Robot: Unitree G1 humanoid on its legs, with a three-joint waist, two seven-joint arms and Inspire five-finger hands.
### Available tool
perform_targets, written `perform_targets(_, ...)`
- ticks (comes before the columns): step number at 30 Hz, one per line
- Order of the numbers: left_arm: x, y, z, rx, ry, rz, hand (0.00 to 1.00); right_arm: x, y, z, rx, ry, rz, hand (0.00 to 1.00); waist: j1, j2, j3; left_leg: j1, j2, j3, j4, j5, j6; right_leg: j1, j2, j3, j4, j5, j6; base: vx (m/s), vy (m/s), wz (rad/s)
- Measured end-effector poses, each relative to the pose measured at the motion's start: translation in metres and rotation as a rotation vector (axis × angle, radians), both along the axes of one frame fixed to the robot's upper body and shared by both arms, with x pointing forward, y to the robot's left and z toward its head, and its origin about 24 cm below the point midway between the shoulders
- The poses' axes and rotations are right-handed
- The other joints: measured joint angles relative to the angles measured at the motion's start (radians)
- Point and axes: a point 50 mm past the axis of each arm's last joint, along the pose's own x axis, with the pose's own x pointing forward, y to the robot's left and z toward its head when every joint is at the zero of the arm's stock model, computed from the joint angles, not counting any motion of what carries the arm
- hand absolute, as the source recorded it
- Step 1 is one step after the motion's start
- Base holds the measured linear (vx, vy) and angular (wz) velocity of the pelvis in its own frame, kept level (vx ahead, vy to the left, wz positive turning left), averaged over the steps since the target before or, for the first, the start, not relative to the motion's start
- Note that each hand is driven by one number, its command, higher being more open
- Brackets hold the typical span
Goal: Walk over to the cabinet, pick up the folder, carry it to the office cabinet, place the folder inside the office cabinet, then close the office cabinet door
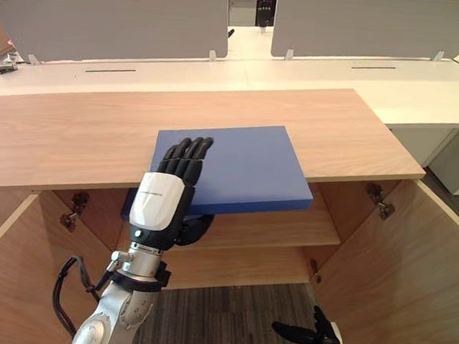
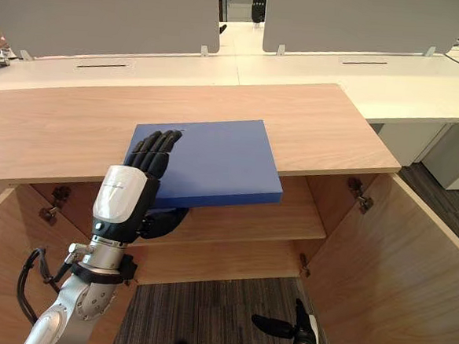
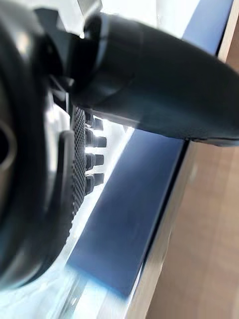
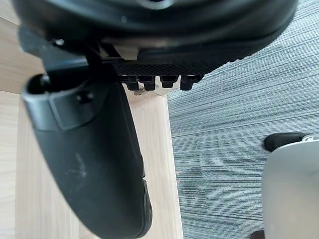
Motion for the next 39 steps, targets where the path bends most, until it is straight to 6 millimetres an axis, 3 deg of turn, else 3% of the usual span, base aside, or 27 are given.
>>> perform_targets(8, 0.001, 0.014, 0.006, 0.053, -0.054, 0.083, 0.00, 0.003, 0.005, 0.002, 0.036, -0.026, -0.025, 1.00, 0.000, 0.000, -0.022, -0.004, 0.001, -0.005, 0.000, 0.004, 0.000, -0.001, 0.001, -0.006, -0.001, 0.000, 0.000, -0.01, -0.009, 0.02)
perform_targets(12, 0.003, 0.025, 0.011, 0.021, -0.078, 0.148, 0.00, 0.015, 0.004, 0.009, 0.050, -0.093, -0.045, 1.00, 0.000, -0.004, -0.033, -0.003, 0.004, -0.002, 0.000, 0.006, -0.001, -0.003, 0.006, -0.002, -0.001, 0.001, 0.001, -0.01, -0.005, -0.01)
perform_targets(17, 0.003, 0.023, 0.011, -0.022, -0.060, 0.137, 0.00, 0.028, 0.004, 0.021, 0.056, -0.180, -0.068, 1.00, -0.002, -0.007, -0.031, -0.005, 0.003, -0.002, 0.000, 0.007, -0.001, -0.006, 0.004, -0.001, -0.002, 0.003, 0.003, 0.00, 0.000, 0.00)
perform_targets(20, 0.000, 0.018, 0.016, -0.122, -0.072, 0.115, 0.00, 0.034, 0.009, 0.025, 0.086, -0.219, -0.094, 1.00, -0.003, -0.010, -0.028, -0.009, 0.003, 0.000, 0.000, 0.007, -0.001, -0.013, 0.004, 0.001, -0.002, 0.004, 0.004, 0.00, 0.000, -0.01)
perform_targets(25, -0.012, -0.012, 0.036, -0.470, -0.107, -0.068, 0.00, 0.044, 0.026, 0.038, 0.131, -0.304, -0.090, 1.00, -0.006, -0.019, -0.019, -0.025, 0.002, 0.009, 0.005, 0.007, 0.000, -0.031, 0.004, 0.011, -0.003, 0.011, 0.006, 0.02, 0.003, -0.06)
perform_targets(29, -0.017, -0.024, 0.049, -0.782, -0.097, -0.287, 0.00, 0.070, 0.037, 0.086, 0.188, -0.556, -0.050, 1.00, -0.026, -0.016, -0.004, -0.026, 0.004, 0.023, 0.005, 0.005, 0.000, -0.040, 0.005, 0.029, -0.005, 0.016, 0.008, 0.00, 0.000, -0.12)
perform_targets(32, -0.020, -0.018, 0.057, -0.989, -0.093, -0.379, 0.00, 0.085, 0.037, 0.129, 0.225, -0.770, -0.036, 1.00, -0.024, -0.016, 0.001, -0.026, 0.008, 0.044, 0.005, 0.000, -0.001, -0.050, 0.008, 0.048, -0.005, 0.022, 0.008, -0.01, 0.002, -0.21)
perform_targets(33, -0.021, -0.012, 0.061, -1.096, -0.101, -0.422, 0.00, 0.091, 0.038, 0.152, 0.249, -0.882, -0.026, 1.00, -0.024, -0.017, 0.004, -0.025, 0.008, 0.053, 0.005, -0.004, -0.002, -0.055, 0.009, 0.059, -0.004, 0.024, 0.009, -0.01, 0.007, -0.22)
perform_targets(36, -0.024, -0.003, 0.069, -1.226, -0.128, -0.484, 0.00, 0.096, 0.039, 0.187, 0.295, -1.045, -0.003, 1.00, -0.023, -0.017, 0.005, -0.024, 0.009, 0.070, 0.005, -0.013, -0.008, -0.064, 0.009, 0.076, -0.004, 0.029, 0.011, -0.01, 0.013, -0.22)
perform_targets(37, -0.026, 0.002, 0.072, -1.296, -0.142, -0.516, 0.00, 0.099, 0.041, 0.210, 0.341, -1.157, 0.023, 1.00, -0.024, -0.017, 0.005, -0.023, 0.008, 0.081, 0.005, -0.015, -0.007, -0.069, 0.009, 0.088, -0.004, 0.031, 0.013, 0.00, 0.014, -0.19)
perform_targets(39, -0.026, 0.004, 0.073, -1.326, -0.145, -0.526, 0.00, 0.101, 0.041, 0.223, 0.365, -1.222, 0.041, 1.00, -0.023, -0.017, 0.005, -0.022, 0.008, 0.089, 0.005, -0.016, -0.006, -0.072, 0.009, 0.094, -0.004, 0.033, 0.014, 0.00, 0.012, -0.17)
